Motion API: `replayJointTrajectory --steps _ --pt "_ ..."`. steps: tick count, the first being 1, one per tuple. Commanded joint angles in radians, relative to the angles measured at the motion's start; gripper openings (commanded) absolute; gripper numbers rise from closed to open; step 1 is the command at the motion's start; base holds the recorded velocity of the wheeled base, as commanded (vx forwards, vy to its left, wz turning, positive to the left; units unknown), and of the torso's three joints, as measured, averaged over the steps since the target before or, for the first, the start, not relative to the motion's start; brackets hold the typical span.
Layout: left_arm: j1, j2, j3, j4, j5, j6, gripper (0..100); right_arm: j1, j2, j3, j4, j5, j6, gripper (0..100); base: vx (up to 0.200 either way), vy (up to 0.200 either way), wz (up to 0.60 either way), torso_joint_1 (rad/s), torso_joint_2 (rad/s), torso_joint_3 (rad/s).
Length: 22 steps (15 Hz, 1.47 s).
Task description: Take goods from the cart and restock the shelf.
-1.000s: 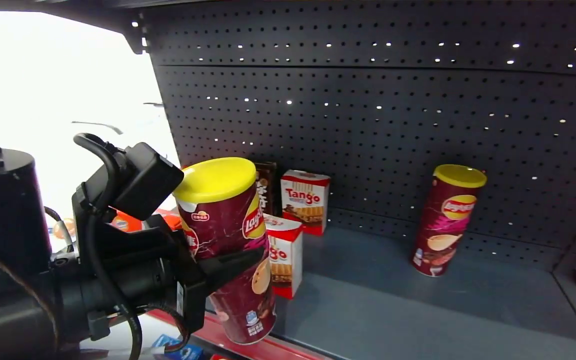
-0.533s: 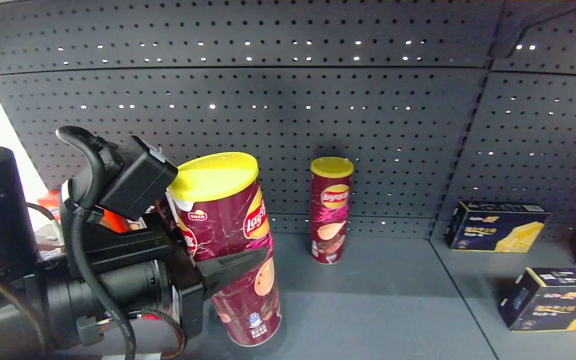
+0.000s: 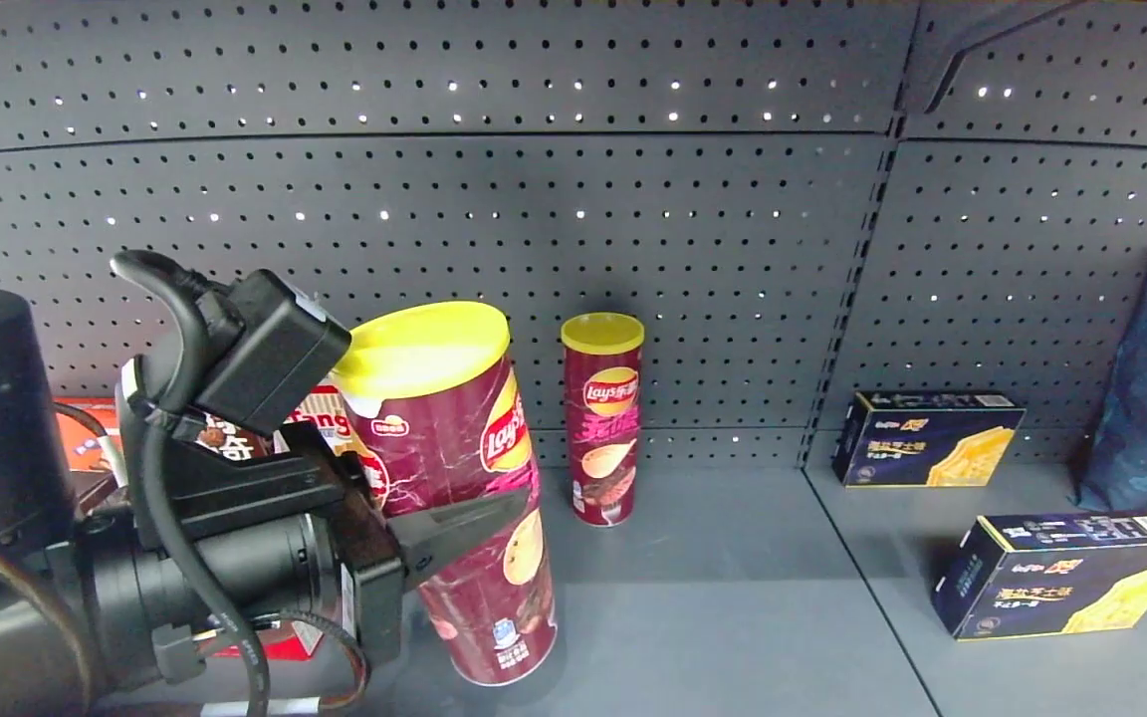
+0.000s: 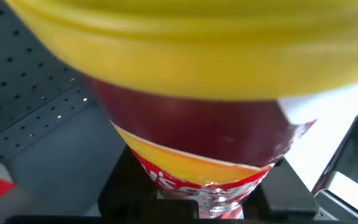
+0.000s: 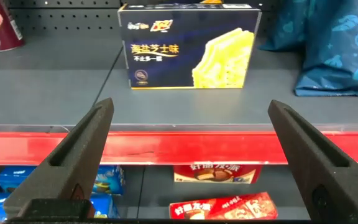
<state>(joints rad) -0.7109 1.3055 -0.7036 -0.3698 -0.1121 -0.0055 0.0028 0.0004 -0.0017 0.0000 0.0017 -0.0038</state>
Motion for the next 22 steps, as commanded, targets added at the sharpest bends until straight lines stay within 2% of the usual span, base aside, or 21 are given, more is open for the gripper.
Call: replayJointTrajectory --steps 1,5,9,11,12,14,15,16,17,20,21,22 --pt "0.005 0.0 0.001 0.0 0.0 -0.001 0 0.0 0.0 0.0 0.0 0.0 -0.001 100 0.0 0.0 0.0 0.0 0.0 0.0" --pt "0.008 -0.043 0.015 0.003 0.006 -0.001 0 0.0 0.0 0.0 0.0 0.0 -0.001 100 0.0 0.0 0.0 0.0 0.0 0.0" --pt "0.007 -0.18 0.141 0.005 0.066 0.001 0 0.0 0.0 0.0 0.002 0.006 -0.007 100 0.0 0.0 0.0 0.0 0.0 0.0" --pt "0.005 -0.195 0.156 0.015 0.077 0.001 0 0.0 0.0 0.0 0.002 0.009 -0.01 100 0.0 0.0 0.0 0.0 0.0 0.0" --pt "-0.006 -0.212 0.182 0.019 0.078 0.012 0 -0.003 0.009 -0.001 0.002 0.023 -0.053 100 0.0 0.0 0.0 0.0 0.0 0.0" --pt "-0.007 -0.21 0.174 0.019 0.078 0.025 0 -0.029 0.043 -0.001 -0.002 0.008 -0.027 100 0.0 0.0 0.0 0.0 0.0 0.0" --pt "-0.009 -0.21 0.174 0.015 0.078 0.03 0 -0.027 0.059 -0.075 -0.014 0.017 -0.016 100 0.0 0.0 0.0 0.0 0.0 0.0" --pt "-0.009 -0.21 0.174 0.017 0.078 0.041 0 -0.02 0.259 -0.336 -0.034 0.032 0.064 100 0.0 0.0 0.0 0.0 0.0 0.0" --pt "-0.009 -0.21 0.181 0.017 0.075 0.042 0 0.0 0.409 -0.454 -0.018 0.078 0.102 100 0.0 0.0 0.0 0.0 0.0 0.0" --pt "-0.007 -0.21 0.184 0.015 0.075 0.038 0 0.046 0.409 -0.422 0.035 0.195 -0.035 100 0.0 0.0 0.0 0.0 0.0 0.0" --pt "0.001 -0.209 0.182 0.015 0.074 0.036 0 0.077 0.469 -0.446 0.051 0.25 -0.064 100 0.0 0.0 0.0 0.0 0.0 0.0" --pt "0.004 -0.204 0.185 0.014 0.075 0.035 0 0.094 0.552 -0.462 0.048 0.253 -0.077 100 0.0 0.0 0.0 0.0 0.0 0.0"
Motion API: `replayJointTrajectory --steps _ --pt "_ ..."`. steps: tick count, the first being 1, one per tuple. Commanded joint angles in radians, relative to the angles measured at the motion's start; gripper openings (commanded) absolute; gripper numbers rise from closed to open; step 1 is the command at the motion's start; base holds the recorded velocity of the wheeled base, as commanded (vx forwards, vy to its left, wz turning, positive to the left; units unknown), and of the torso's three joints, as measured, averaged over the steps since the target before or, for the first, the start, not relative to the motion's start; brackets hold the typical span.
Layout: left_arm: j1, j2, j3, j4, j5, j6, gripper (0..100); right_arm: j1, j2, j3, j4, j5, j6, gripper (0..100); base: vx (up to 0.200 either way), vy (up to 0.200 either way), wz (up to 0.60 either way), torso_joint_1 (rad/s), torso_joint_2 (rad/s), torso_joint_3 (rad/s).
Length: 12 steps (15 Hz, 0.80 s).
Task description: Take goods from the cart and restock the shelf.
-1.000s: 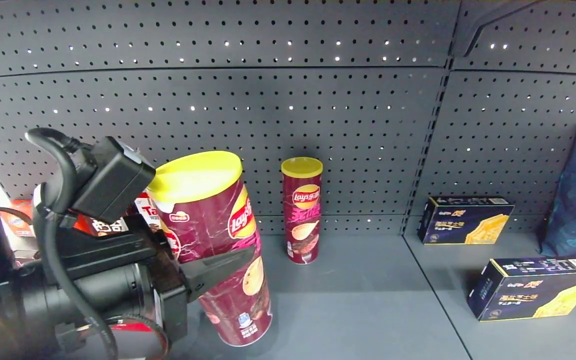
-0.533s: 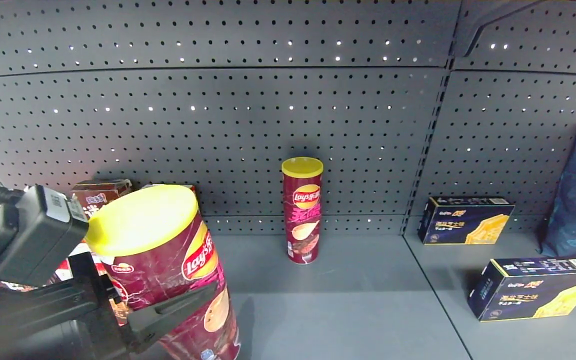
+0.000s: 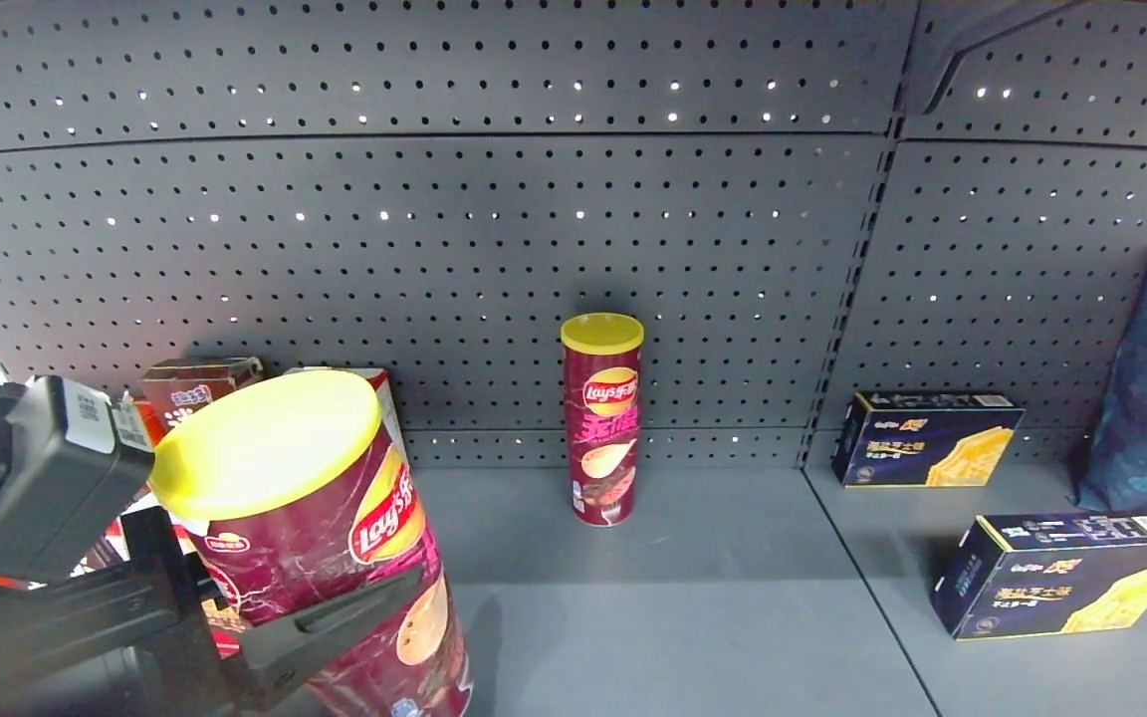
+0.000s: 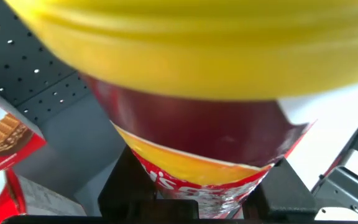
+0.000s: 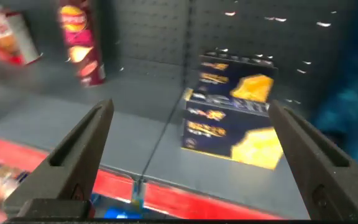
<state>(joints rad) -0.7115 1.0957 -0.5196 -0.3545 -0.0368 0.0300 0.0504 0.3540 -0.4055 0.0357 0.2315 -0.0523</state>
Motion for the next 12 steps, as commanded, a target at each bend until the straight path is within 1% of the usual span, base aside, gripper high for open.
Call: replayJointTrajectory --steps 1,2,3,4,5,7,8,9,10,11,12 --pt "0.004 0.007 0.004 -0.001 -0.002 -0.004 0 0.075 0.269 -0.085 0.01 0.025 -0.043 100 0.0 0.0 0.0 0.0 0.0 0.0" --pt "0.004 0.009 0.012 -0.001 -0.002 -0.005 0 0.128 0.344 -0.111 0.01 0.025 -0.043 100 0.0 0.0 0.0 0.0 0.0 0.0" --pt "0.003 0.009 0.015 -0.003 -0.002 -0.005 0 0.2 0.425 -0.141 0.009 0.017 -0.043 100 0.0 0.0 0.0 0.0 0.0 0.0" --pt "0.004 0.009 0.016 -0.003 -0.002 -0.005 0 0.236 0.477 -0.154 0.009 0.011 -0.043 100 0.0 0.0 0.0 0.0 0.0 0.0" --pt "0.003 0.009 0.013 -0.003 -0.002 -0.005 0 0.298 0.586 -0.187 -0.008 -0.011 -0.05 100 0.0 0.0 0.0 0.0 0.0 0.0" --pt "0.004 0.009 0.012 -0.003 -0.008 -0.005 0 0.397 0.766 -0.256 -0.096 -0.014 -0.058 100 0.0 0.0 0.0 0.0 0.0 0.0" --pt "0.006 0.009 0.012 -0.003 -0.009 -0.005 0 0.413 0.81 -0.279 -0.116 -0.014 -0.058 100 0.0 0.0 0.0 0.0 0.0 0.0" --pt "0.006 0.01 0.012 -0.003 -0.011 -0.012 0 0.444 0.908 -0.34 -0.145 -0.014 -0.06 100 0.0 0.0 0.0 0.0 0.0 0.0" --pt "0.006 0.012 0.009 -0.003 -0.011 -0.018 0 0.453 0.938 -0.361 -0.152 -0.015 -0.06 100 0.0 0.0 0.0 0.0 0.0 0.0" --pt "0.006 0.013 0.003 -0.004 -0.012 -0.041 0 0.467 1.004 -0.409 -0.171 -0.021 -0.06 100 0.0 0.0 0.0 0.0 0.0 0.0" --pt "0.006 0.021 0.003 -0.006 -0.012 -0.045 0 0.468 1.048 -0.44 -0.178 -0.037 -0.061 100 0.0 0.0 0.0 0.0 0.0 0.0"
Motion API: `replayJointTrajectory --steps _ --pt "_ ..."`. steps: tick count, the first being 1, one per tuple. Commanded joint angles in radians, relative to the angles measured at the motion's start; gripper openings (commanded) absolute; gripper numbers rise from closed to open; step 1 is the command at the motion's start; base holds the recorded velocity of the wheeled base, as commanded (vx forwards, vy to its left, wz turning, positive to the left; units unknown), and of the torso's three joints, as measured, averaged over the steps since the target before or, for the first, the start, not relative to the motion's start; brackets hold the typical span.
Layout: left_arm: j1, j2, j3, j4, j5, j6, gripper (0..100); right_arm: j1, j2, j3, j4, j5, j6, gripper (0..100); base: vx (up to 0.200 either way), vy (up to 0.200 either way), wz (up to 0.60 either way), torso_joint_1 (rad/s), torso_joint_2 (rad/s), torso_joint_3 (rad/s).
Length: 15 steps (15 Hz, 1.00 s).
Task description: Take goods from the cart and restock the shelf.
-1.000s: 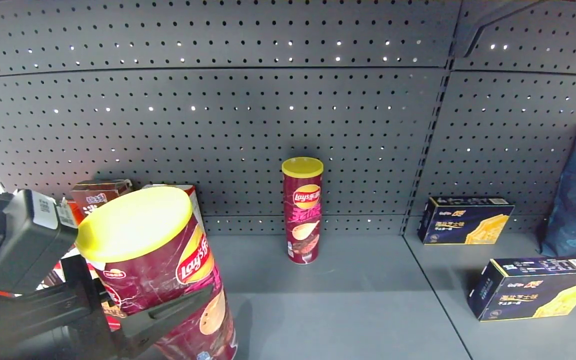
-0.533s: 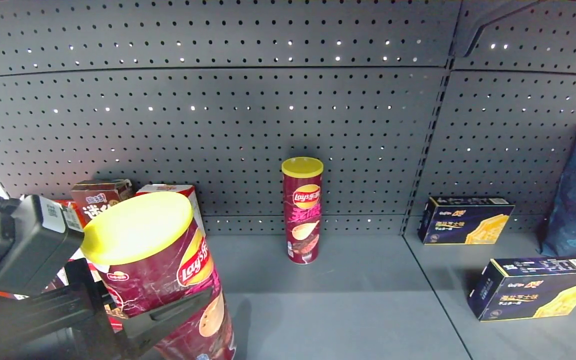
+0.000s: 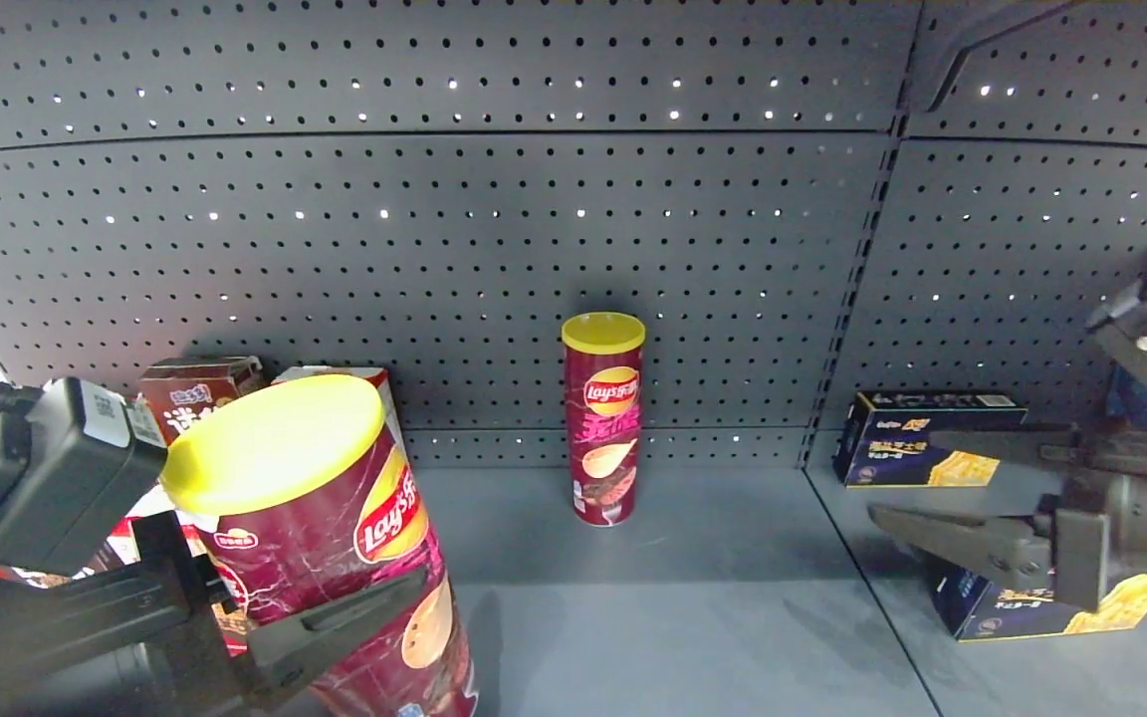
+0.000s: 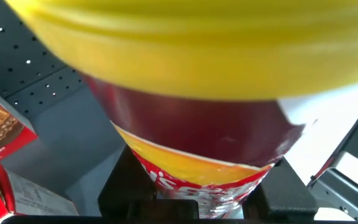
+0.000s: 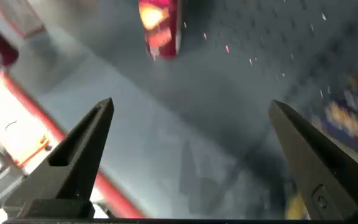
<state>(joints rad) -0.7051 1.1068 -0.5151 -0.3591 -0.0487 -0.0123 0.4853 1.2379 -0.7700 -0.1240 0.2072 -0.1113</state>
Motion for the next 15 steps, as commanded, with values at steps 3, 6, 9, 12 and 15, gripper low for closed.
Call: replayJointTrajectory --steps 3,6,9,12,15 --pt "-0.013 0.028 -0.002 -0.003 -0.005 -0.001 0 0.035 0.281 -0.109 -0.066 -0.006 -0.015 100 0.0 0.0 0.0 0.0 0.0 0.0" --pt "-0.016 0.061 -0.006 -0.003 -0.023 0.002 0 0.03 0.416 -0.117 -0.269 0.115 -0.039 100 0.0 0.0 0.0 0.0 0.0 0.0" --pt "-0.017 0.065 -0.006 -0.001 -0.023 0.002 0 0.03 0.463 -0.123 -0.312 0.127 -0.039 100 0.0 0.0 0.0 0.0 0.0 0.0" --pt "-0.016 0.073 -0.008 -0.003 -0.025 0.0 0 0.029 0.515 -0.132 -0.407 0.233 -0.039 100 0.0 0.0 0.0 0.0 0.0 0.0" --pt "-0.011 0.08 -0.019 -0.003 -0.025 0.0 0 0.025 0.575 -0.152 -0.486 0.345 -0.039 100 0.0 0.0 0.0 0.0 0.0 0.0"
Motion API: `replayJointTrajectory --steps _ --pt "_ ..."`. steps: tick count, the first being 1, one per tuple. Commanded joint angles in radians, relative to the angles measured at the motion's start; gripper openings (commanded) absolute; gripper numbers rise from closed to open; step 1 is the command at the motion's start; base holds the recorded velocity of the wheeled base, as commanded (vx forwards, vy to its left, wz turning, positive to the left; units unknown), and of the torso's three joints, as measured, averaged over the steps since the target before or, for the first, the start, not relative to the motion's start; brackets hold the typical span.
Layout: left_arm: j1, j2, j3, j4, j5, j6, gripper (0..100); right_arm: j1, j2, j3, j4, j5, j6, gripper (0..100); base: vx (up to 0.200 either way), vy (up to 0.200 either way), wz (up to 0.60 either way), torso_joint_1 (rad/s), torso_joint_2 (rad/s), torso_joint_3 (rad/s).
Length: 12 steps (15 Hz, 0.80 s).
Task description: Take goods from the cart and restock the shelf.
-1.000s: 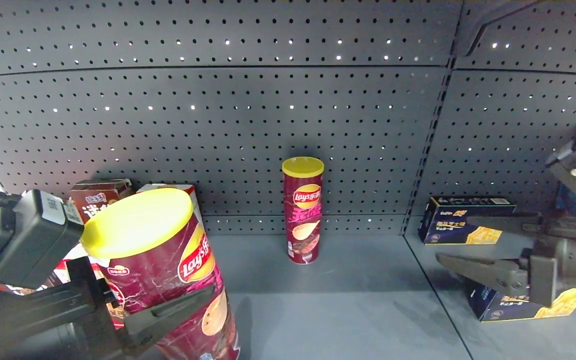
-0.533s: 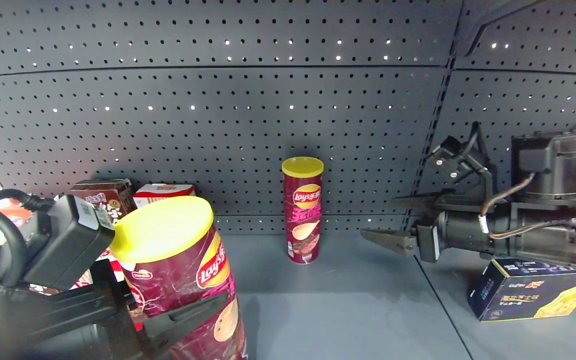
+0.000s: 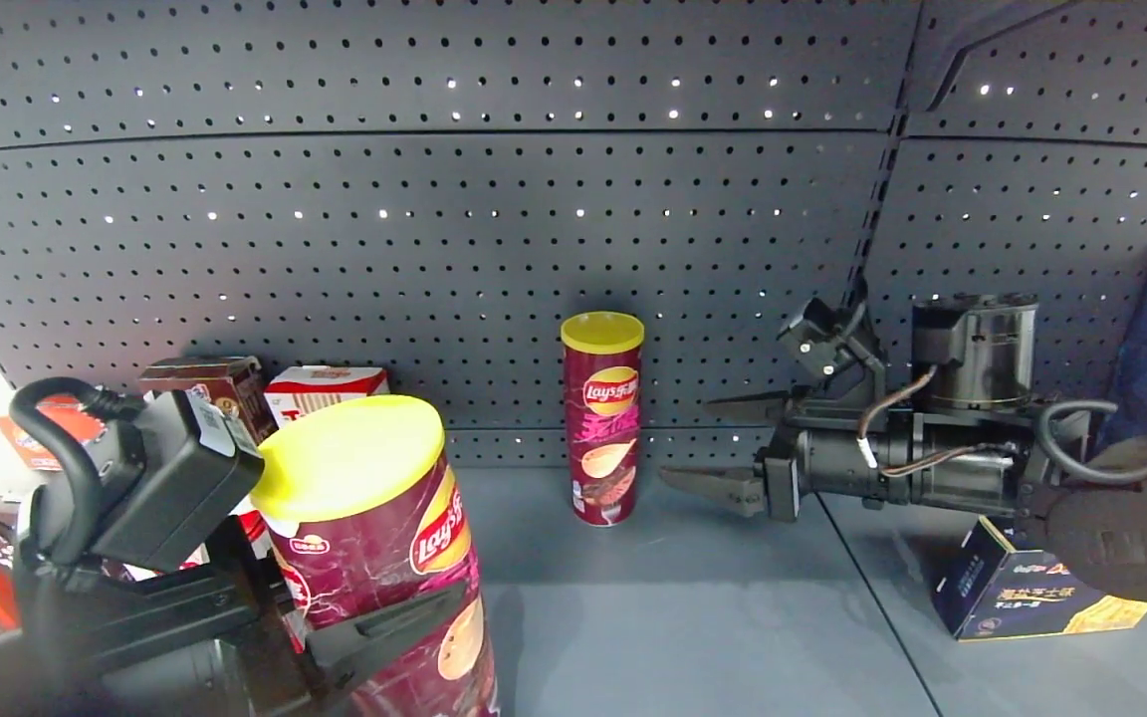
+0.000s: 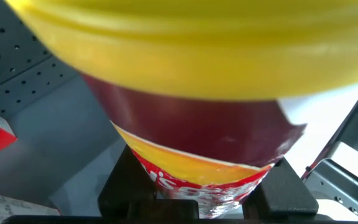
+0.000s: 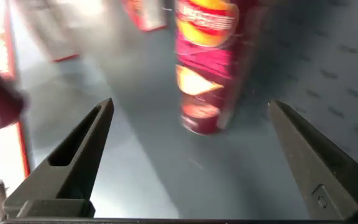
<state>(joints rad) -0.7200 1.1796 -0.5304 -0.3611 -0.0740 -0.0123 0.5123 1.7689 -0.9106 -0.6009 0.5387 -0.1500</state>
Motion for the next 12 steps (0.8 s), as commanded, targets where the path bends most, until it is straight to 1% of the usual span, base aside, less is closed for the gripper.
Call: replayJointTrajectory --steps 1,5,12 --pt "0.005 0.008 0.0 0.001 -0.001 -0.001 0 -0.002 0.064 -0.024 -0.019 0.029 0.0 100 0.0 0.0 0.0 0.0 0.0 0.0" --pt "0.007 0.008 -0.005 0.001 0.0 -0.001 0 -0.002 0.15 -0.105 -0.046 0.043 0.0 100 0.0 0.0 0.0 0.0 0.0 0.0" --pt "0.008 0.031 -0.019 -0.001 0.0 -0.001 0 -0.002 0.262 -0.183 -0.048 0.041 0.0 100 0.0 0.0 0.0 0.0 0.0 0.0"
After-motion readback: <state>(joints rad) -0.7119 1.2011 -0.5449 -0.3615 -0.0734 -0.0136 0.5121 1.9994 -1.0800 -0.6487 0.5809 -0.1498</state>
